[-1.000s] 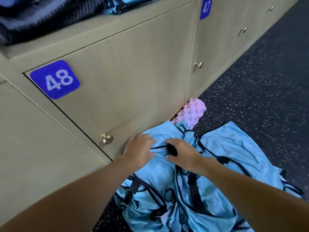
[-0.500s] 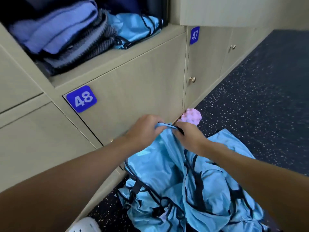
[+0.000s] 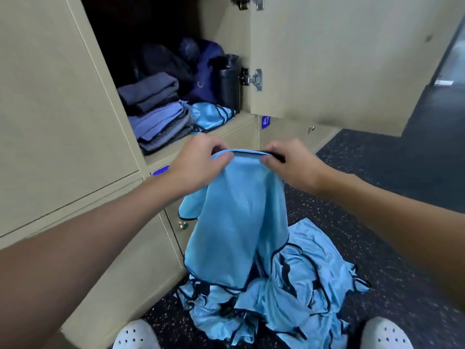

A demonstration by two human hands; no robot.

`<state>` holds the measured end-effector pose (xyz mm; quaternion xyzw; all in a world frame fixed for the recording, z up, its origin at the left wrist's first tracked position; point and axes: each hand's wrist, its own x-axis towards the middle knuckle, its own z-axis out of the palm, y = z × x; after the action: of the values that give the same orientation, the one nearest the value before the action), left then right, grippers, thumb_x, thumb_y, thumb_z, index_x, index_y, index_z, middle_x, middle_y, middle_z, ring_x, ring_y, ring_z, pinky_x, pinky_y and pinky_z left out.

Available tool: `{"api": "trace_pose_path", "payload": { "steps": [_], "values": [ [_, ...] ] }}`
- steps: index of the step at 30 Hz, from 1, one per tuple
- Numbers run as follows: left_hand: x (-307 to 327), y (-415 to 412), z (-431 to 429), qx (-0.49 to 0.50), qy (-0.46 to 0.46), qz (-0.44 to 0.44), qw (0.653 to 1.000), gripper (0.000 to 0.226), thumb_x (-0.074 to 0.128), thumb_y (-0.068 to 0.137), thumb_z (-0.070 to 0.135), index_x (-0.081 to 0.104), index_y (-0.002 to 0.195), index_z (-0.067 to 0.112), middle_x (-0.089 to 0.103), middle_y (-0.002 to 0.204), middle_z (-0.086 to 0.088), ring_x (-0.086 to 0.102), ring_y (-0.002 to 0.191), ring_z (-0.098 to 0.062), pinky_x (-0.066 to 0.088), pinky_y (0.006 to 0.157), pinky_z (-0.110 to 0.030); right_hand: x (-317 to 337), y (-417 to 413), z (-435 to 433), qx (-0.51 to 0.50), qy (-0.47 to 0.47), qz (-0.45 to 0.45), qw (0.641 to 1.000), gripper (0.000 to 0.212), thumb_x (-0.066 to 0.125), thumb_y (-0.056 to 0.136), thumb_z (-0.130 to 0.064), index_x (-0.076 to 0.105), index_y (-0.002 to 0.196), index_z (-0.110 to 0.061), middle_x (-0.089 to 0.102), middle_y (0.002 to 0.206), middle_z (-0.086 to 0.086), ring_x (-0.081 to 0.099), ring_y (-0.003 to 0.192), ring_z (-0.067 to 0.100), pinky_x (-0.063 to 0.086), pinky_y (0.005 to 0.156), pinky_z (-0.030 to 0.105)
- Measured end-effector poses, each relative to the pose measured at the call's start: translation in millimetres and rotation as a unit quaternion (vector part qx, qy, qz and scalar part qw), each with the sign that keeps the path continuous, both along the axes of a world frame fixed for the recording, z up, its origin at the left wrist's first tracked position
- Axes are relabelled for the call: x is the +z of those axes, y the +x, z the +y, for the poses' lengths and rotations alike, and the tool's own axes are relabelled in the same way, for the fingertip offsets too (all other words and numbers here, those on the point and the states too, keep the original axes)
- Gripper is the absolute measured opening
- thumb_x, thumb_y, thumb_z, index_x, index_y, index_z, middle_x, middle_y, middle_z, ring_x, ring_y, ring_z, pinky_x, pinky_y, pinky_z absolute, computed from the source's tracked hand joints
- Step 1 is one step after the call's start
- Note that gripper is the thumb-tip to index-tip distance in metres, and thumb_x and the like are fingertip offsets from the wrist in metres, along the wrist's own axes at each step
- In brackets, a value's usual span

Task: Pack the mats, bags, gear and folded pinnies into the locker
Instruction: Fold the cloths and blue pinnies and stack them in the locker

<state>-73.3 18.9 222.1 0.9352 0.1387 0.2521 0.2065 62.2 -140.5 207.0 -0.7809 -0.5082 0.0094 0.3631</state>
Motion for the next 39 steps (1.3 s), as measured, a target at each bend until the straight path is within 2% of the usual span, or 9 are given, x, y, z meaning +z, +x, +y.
{"api": "trace_pose_path", "payload": {
  "steps": [5,9,14,16,20,24,30,35,39],
  "values": [
    [18,-24,-1,0.058,-0.042,-0.093,0.993,0.013,0.061,0.093,0.013,0.071,0.086,0.008,0.07,0.085,-0.009,0.062,0.081,-0.023,0.045,0.074,-0.032,10,-11,-29,0.018,-0.069,0.051,0.996,0.01,0.067,0.091,-0.012,0.064,0.084,-0.005,0.058,0.074,0.009,0.047,0.065,0.011,0.034,0.056,0.02],
    [-1,-31,7,0.091,-0.067,-0.004,0.994,0.011,0.059,0.094,0.011,0.069,0.098,0.007,0.067,0.088,-0.008,0.06,0.077,-0.021,0.042,0.064,-0.019,9,-15,-43,-0.021,-0.049,0.066,0.996,0.027,0.061,0.095,-0.013,0.053,0.069,-0.011,0.042,0.057,-0.003,0.035,0.042,0.002,0.029,0.043,0.014],
    [-8,-26,-28,-0.133,-0.232,0.103,0.958,0.08,0.08,0.078,0.033,0.04,0.146,0.032,0.051,0.14,0.016,0.049,0.126,0.006,0.039,0.107,-0.017,20,-28,-36,0.009,-0.018,0.1,0.995,0.021,0.056,0.098,-0.013,0.063,0.084,0.001,0.045,0.063,-0.002,0.034,0.048,0.001,0.029,0.048,0.015],
    [-11,-15,-40,-0.2,-0.263,0.09,0.939,0.074,0.079,0.079,0.037,0.046,0.145,0.031,0.058,0.13,0.014,0.054,0.118,0.006,0.04,0.11,-0.024,20,-34,-30,0.03,-0.012,0.107,0.994,0.018,0.055,0.097,-0.009,0.066,0.084,-0.002,0.052,0.066,-0.004,0.039,0.051,-0.002,0.033,0.052,0.012],
    [-13,2,-39,-0.19,-0.262,0.033,0.946,0.013,0.068,0.093,0.015,0.073,0.105,0.013,0.057,0.072,0.01,0.047,0.065,-0.003,0.038,0.062,-0.02,22,-35,-26,0.028,0.022,0.134,0.99,0.011,0.059,0.094,-0.005,0.067,0.087,-0.005,0.056,0.067,-0.003,0.041,0.051,-0.003,0.033,0.051,0.009],
    [-6,6,-30,-0.13,-0.248,-0.035,0.959,0.018,0.063,0.097,0.019,0.072,0.088,0.007,0.06,0.071,-0.014,0.048,0.065,-0.016,0.039,0.062,-0.031,24,-26,-33,0.004,0.005,0.119,0.993,0.004,0.06,0.092,-0.006,0.063,0.095,-0.006,0.066,0.082,0.011,0.052,0.064,0.011,0.043,0.055,0.02],
    [6,7,0,0.018,-0.21,-0.172,0.962,0.04,0.061,0.094,0.022,0.055,0.081,-0.015,0.039,0.068,-0.006,0.033,0.063,-0.016,0.029,0.061,-0.033,23,-12,-52,-0.057,-0.054,0.047,0.996,0.004,0.06,0.088,-0.003,0.061,0.084,-0.002,0.062,0.079,0.019,0.046,0.06,0.011,0.036,0.053,0.026],
    [3,-2,-7,-0.007,-0.207,-0.056,0.977,0.014,0.07,0.09,0.012,0.069,0.104,0.009,0.07,0.089,-0.006,0.06,0.074,-0.011,0.047,0.064,-0.015,28,-18,-56,-0.067,-0.001,0.138,0.988,0.015,0.056,0.09,0.0,0.066,0.088,-0.01,0.067,0.078,0.006,0.053,0.06,0.005,0.044,0.056,0.02],
    [-3,-8,-38,-0.176,-0.24,0.096,0.95,0.072,0.083,0.078,0.02,0.046,0.138,0.036,0.065,0.124,0.015,0.06,0.115,0.003,0.043,0.097,-0.009,30,-32,-48,-0.029,0.01,0.185,0.982,0.016,0.057,0.091,0.002,0.068,0.097,-0.008,0.074,0.097,0.011,0.065,0.079,0.015,0.055,0.077,0.033]
  ]
}}
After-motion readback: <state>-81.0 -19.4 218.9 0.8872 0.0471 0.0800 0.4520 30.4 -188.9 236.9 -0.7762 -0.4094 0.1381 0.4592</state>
